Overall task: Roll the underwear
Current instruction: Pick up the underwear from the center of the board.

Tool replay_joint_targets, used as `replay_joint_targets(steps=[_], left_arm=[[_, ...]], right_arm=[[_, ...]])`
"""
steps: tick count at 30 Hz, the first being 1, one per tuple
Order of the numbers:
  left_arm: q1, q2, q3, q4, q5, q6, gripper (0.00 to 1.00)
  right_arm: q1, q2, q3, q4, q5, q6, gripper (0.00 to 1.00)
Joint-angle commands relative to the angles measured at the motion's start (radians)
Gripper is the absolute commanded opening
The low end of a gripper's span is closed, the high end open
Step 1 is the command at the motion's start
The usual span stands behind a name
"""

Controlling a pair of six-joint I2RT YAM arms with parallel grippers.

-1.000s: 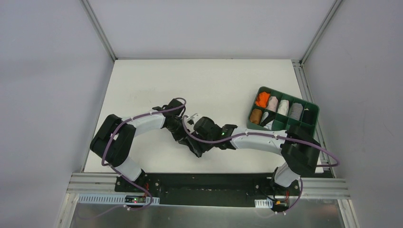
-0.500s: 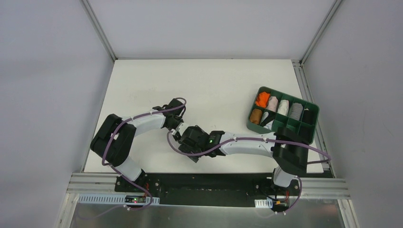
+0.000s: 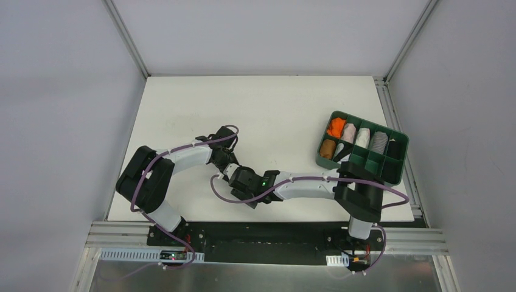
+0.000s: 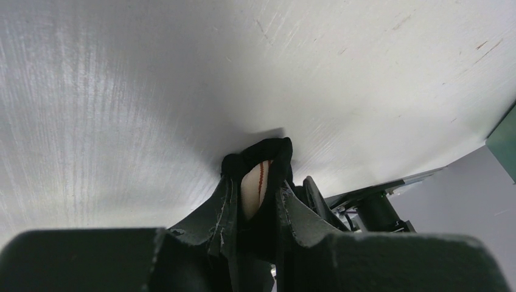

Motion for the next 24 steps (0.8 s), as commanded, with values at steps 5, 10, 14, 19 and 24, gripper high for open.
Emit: replay_joint_targets(steps=[5, 10, 14, 19, 24], left_arm=[[-0.009, 0.014, 0.009, -0.056, -0.028, 0.021, 0.0], [-0.009, 0.004, 0.015, -0.06, -0.029, 0.031, 0.0], [0.0, -0.004, 0.036, -0.084, -0.042, 0.05, 0.06], [0.046, -0.029, 0.05, -0.103, -0.038, 0.079, 0.31], [0.14, -0.078, 0.065, -0.125, 0.003, 0.126, 0.5]], right_arm=[[0.006, 0.036, 0.016, 0.047, -0.024, 0.013, 0.29], [0.007, 0.028, -0.007, 0.061, -0.061, 0.036, 0.03], [0.005, 0.007, -0.04, 0.073, -0.08, 0.065, 0.0], [0.005, -0.021, -0.084, 0.087, -0.082, 0.099, 0.0], [0.004, -0.057, -0.117, 0.089, -0.062, 0.114, 0.0]])
